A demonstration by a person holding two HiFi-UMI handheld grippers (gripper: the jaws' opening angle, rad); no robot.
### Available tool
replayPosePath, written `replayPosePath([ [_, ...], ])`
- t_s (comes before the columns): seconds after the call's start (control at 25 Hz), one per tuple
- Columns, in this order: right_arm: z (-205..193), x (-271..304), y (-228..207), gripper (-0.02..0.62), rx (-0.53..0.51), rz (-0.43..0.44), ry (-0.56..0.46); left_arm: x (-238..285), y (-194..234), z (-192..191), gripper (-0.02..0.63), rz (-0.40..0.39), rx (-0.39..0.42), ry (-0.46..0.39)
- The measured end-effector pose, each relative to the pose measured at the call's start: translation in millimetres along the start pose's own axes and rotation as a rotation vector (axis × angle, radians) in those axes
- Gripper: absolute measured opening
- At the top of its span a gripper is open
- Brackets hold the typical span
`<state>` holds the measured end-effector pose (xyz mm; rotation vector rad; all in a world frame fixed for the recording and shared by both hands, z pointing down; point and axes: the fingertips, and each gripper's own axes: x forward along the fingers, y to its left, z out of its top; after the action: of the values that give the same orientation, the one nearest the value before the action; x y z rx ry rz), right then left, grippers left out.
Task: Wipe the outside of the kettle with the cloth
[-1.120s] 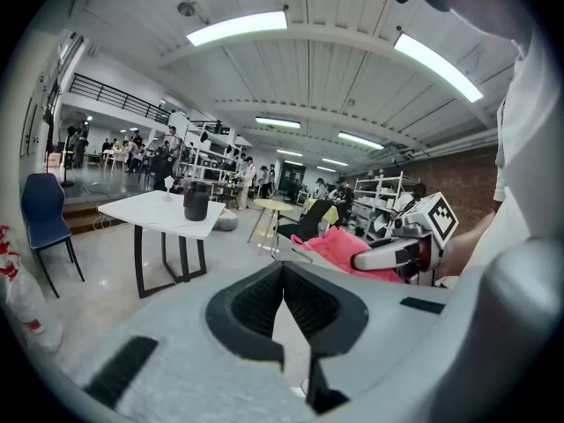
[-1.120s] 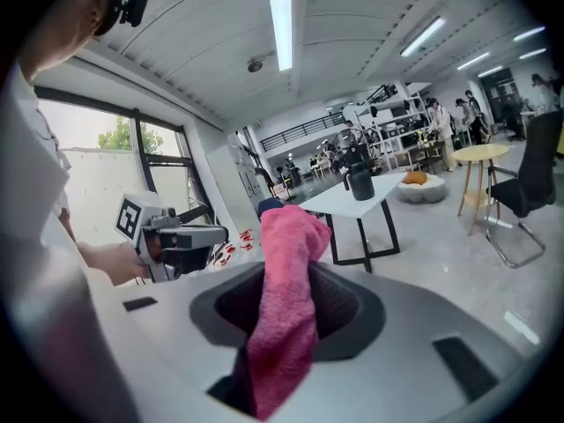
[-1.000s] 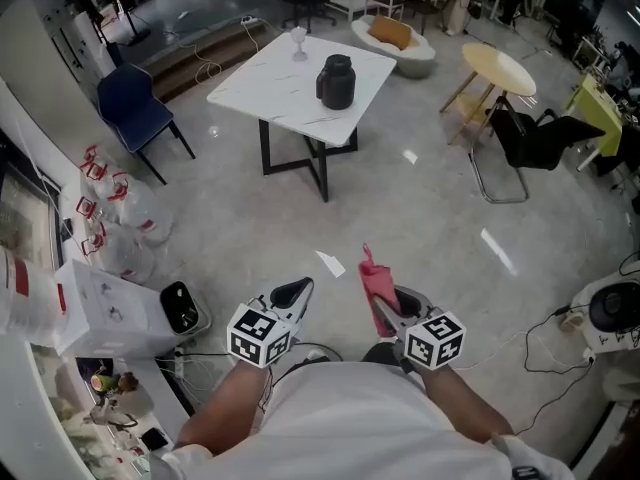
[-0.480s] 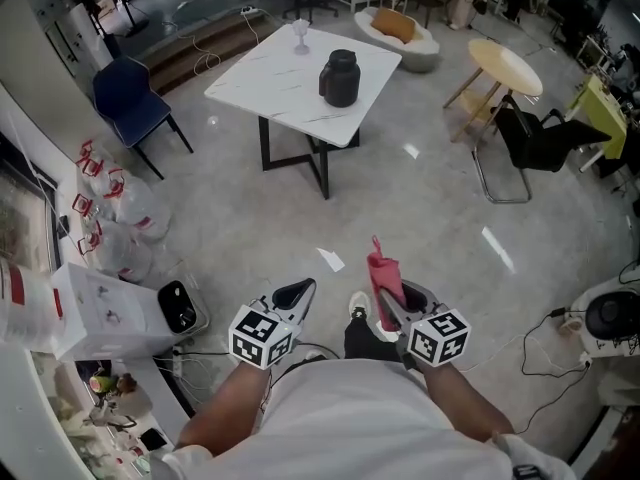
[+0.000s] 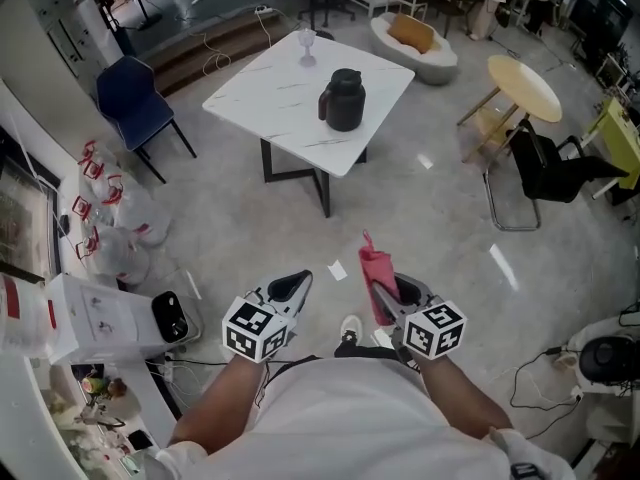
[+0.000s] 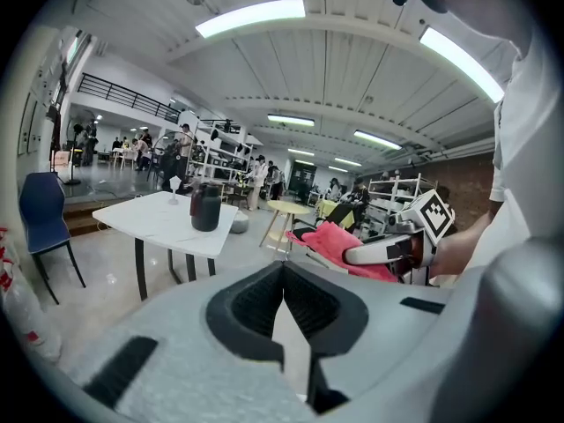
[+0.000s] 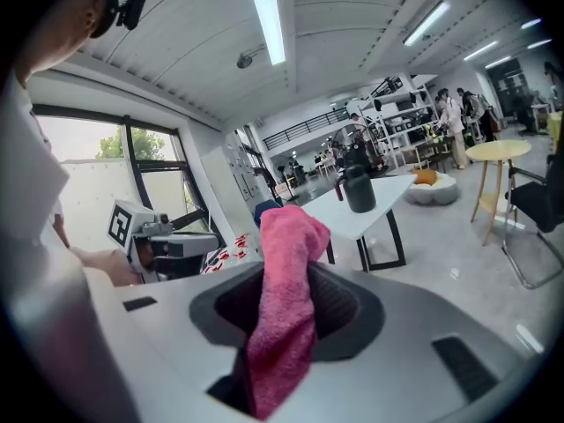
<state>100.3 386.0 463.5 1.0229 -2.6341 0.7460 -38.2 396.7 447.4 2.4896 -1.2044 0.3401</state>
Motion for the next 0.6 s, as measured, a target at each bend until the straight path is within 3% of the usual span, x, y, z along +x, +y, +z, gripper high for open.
replayPosePath([
  [0.2, 33, 20, -37, 0.133, -0.011, 0.039, 0.002, 34, 18, 24, 0.000, 0.044, -0.006, -0.002],
  [0.6, 59, 46, -89, 0.133, -0.016, 0.100, 0.018, 88, 30, 40, 0.000, 0.091, -0.022, 0.010],
])
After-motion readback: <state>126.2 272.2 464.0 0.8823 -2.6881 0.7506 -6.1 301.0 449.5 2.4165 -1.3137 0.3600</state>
